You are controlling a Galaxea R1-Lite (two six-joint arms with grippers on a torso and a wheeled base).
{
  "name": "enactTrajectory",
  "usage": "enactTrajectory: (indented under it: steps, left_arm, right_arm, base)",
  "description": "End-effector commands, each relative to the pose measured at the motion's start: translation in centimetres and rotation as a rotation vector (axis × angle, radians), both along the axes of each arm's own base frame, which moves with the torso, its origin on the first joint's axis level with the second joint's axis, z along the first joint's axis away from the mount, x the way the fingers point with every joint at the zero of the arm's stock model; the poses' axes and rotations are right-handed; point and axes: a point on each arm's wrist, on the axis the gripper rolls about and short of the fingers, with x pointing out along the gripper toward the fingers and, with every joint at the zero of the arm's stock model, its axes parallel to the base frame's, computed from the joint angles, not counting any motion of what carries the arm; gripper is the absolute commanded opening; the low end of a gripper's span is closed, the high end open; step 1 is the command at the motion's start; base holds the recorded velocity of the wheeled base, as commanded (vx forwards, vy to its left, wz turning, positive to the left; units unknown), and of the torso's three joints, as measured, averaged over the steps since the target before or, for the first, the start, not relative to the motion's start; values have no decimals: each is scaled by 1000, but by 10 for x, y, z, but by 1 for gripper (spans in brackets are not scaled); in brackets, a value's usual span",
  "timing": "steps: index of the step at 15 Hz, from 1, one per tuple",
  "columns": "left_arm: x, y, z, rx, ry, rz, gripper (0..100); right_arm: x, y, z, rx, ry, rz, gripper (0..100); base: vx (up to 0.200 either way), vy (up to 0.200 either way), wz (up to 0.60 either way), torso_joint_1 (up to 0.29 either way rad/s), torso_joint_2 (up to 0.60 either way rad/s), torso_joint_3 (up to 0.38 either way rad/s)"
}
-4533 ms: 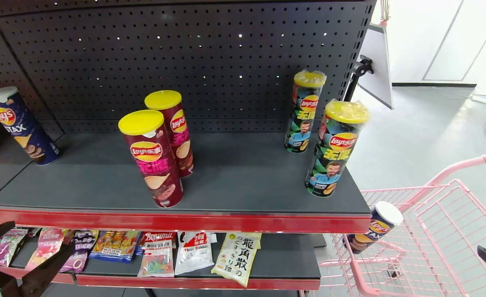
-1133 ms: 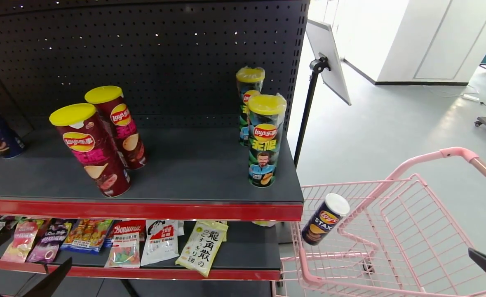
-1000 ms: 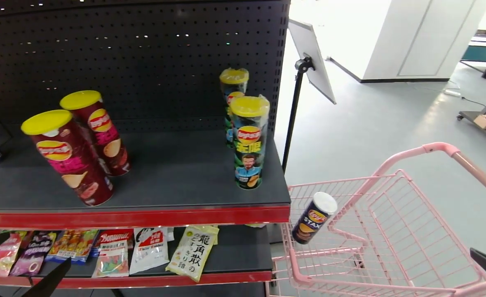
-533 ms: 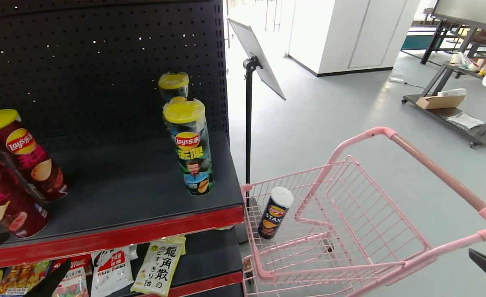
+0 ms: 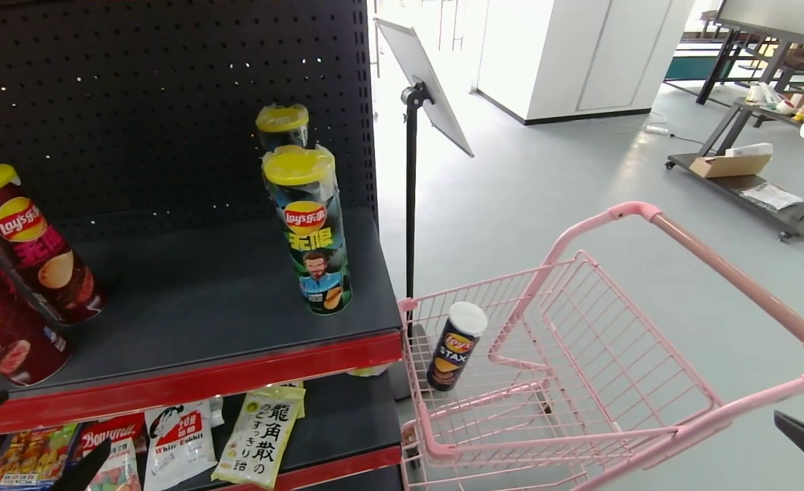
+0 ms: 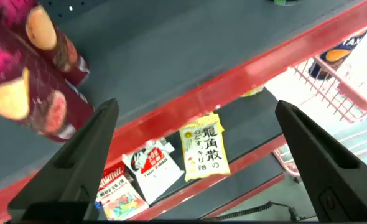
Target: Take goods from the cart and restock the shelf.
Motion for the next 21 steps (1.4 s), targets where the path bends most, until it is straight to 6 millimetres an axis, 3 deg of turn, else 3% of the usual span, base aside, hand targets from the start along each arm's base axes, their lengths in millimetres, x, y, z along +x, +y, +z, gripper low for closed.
enactTrajectory:
  steps: [1, 4, 8, 15, 17, 19, 21]
  left_arm:
    - [-14, 1, -1, -5, -40, 0, 100]
    - [-29, 3, -6, -7, -40, 4, 100]
    - [-32, 3, -2, -6, -57, 12, 100]
    - [-35, 4, -7, -7, -54, 38, 100]
    - [-34, 4, -7, -16, -42, 43, 100]
    - [-34, 4, -5, -15, -45, 57, 100]
    - [-31, 4, 0, -46, -38, 55, 100]
  right_arm:
    - [5, 0, 1, 2, 15, 14, 100]
    - [13, 4, 2, 1, 17, 72, 100]
    - [28, 7, 1, 4, 28, 114, 100]
    - [83, 10, -9, 57, 79, 174, 100]
    - [104, 32, -17, 183, 140, 276, 100]
    - [120, 42, -21, 237, 155, 285, 100]
    - [135, 57, -34, 296, 207, 450, 100]
  base:
    - [0, 0, 0, -144, 354, 203]
    - [0, 0, 0, -150, 349, 209]
    - [0, 0, 0, -146, 372, 221]
    - [0, 0, 0, -157, 409, 251]
    - [0, 0, 0, -27, 80, 56]
    - [0, 0, 0, 0, 0, 0]
    - [0, 0, 0, 0, 0, 0]
